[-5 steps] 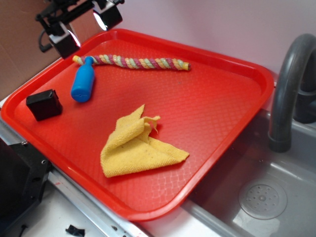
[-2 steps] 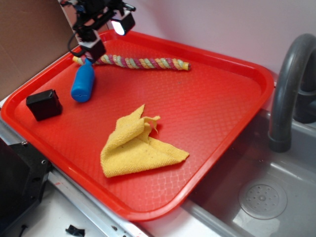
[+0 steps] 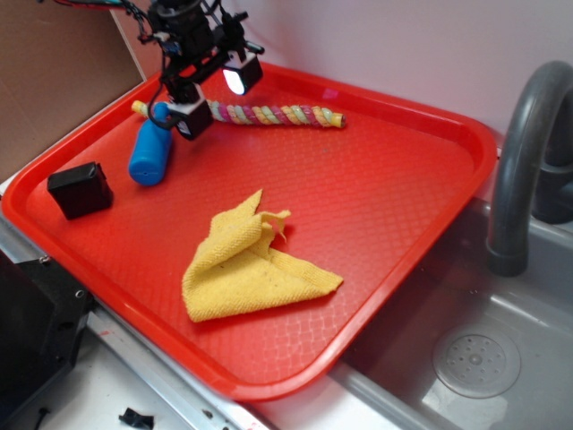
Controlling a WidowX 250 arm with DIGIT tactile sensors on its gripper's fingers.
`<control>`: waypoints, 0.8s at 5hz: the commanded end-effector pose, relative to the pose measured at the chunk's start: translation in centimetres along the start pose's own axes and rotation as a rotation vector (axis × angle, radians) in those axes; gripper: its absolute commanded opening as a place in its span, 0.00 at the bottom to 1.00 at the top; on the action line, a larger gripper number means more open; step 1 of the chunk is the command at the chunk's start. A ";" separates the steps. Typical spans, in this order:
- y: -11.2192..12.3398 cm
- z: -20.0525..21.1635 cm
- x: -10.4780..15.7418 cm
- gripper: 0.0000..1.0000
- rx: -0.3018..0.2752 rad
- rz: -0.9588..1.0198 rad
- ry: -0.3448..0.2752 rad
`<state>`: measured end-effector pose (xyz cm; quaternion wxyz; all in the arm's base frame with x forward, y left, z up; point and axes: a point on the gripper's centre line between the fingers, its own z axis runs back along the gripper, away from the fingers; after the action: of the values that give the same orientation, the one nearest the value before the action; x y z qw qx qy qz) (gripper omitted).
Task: Grab the multicolored rope.
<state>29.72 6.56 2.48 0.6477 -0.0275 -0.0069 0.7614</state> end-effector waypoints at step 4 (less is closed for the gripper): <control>0.2 0.4 -0.1 0.00 -0.033 -0.066 -0.043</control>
<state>30.24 5.62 1.72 0.6722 -0.0104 -0.0182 0.7401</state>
